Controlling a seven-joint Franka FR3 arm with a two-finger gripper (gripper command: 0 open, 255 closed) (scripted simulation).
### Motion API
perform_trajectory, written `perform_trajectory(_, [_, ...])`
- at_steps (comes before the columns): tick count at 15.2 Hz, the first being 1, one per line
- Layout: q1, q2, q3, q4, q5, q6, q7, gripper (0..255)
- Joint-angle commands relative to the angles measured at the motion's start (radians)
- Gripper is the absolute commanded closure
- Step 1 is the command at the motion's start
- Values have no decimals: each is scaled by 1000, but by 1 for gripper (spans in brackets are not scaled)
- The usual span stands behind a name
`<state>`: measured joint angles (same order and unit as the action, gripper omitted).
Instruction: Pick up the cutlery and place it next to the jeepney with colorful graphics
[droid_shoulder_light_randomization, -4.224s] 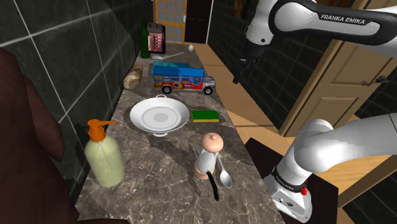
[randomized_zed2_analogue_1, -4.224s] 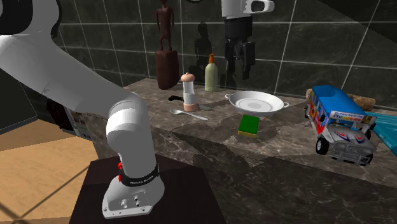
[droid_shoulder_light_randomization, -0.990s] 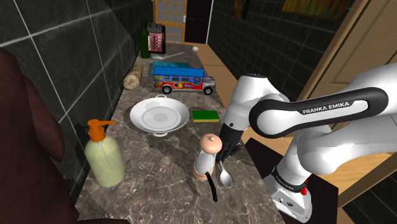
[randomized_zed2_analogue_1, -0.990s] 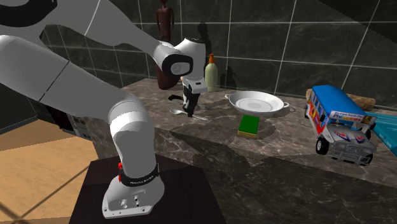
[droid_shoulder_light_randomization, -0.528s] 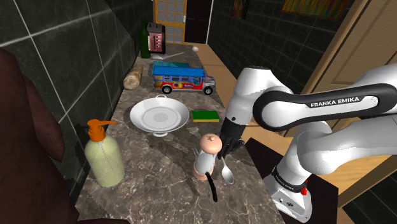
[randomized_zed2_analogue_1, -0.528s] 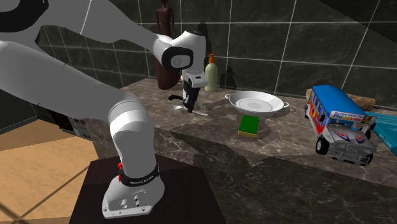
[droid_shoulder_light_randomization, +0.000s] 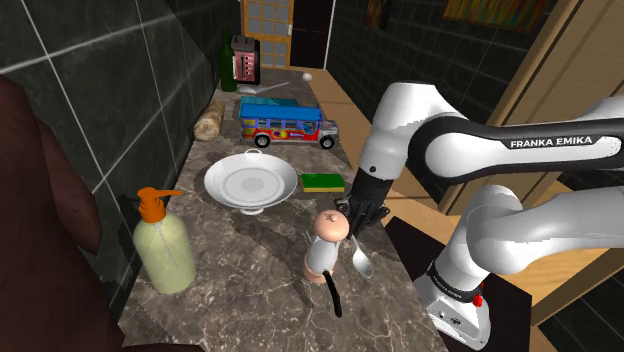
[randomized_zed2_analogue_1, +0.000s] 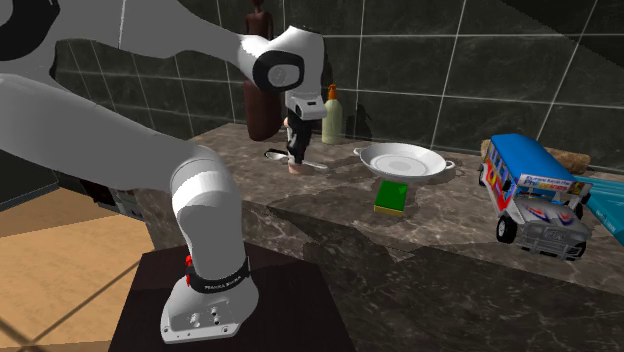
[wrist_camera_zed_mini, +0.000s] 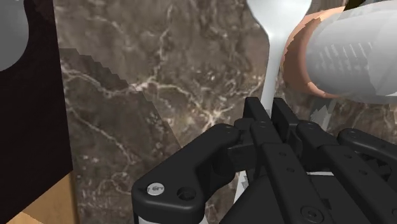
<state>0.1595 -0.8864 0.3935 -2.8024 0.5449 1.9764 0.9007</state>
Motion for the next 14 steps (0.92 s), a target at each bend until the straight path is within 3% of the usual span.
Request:
perform_trajectory(1, [-4, -7, -9, 23, -12, -30, 7, 255])
perform_trajectory(14, [-27, -28, -64, 181, -75, -204, 46, 255])
